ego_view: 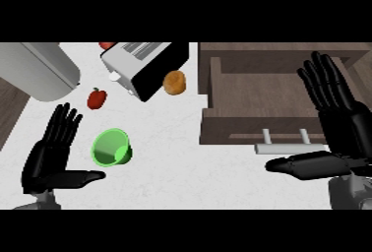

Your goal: Pick up the cup, place it into the drawer and close the drawer

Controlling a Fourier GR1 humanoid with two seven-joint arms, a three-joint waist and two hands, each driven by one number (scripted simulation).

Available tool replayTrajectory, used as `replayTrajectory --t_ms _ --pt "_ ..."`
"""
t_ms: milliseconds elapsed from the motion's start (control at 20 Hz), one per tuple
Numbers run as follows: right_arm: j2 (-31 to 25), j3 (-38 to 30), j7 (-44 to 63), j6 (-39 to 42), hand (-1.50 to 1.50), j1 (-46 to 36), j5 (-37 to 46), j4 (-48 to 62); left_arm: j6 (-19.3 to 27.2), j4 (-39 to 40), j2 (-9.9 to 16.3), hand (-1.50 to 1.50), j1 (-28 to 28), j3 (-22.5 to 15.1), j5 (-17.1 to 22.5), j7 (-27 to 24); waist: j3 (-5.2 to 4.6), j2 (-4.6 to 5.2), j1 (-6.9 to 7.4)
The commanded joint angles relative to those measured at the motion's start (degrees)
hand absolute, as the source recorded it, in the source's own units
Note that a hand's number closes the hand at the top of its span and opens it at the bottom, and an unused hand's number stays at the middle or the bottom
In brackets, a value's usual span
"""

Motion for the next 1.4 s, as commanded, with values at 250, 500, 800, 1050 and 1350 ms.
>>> replayTrajectory --t_ms 250,500,800,1050,1350 --pt "1.23 0.17 0.67 -1.12 -1.5 0.55 1.56 -1.73 -1.29 17.08 2.53 -1.5 -2.38 2.79 -3.64 -9.56 0.01 -0.04 -0.05" --pt "1.19 0.44 -0.11 0.22 -1.5 2.5 1.28 -3.34 0.21 34.92 1.23 -1.5 -9.22 3.45 -6.7 -21.0 -0.01 0.01 -0.4" --pt "-1.38 -3.42 -1.97 2.54 -1.5 0.34 -0.94 0.47 -1.07 54.51 4.56 -1.5 -15.16 5.56 -9.4 -34.34 -0.05 0.13 -0.67" --pt "-2.14 -4.36 4.83 2.99 -1.5 -0.04 -4.37 -4.2 -0.22 65.25 5.0 -1.5 -20.84 6.23 -10.42 -40.56 -0.07 0.12 -0.78" --pt "0.04 -2.06 -0.6 1.08 -1.5 -5.35 0.44 5.71 -3.0 71.92 5.71 -1.5 -21.93 6.79 -11.08 -48.36 -0.1 0.32 -0.58"
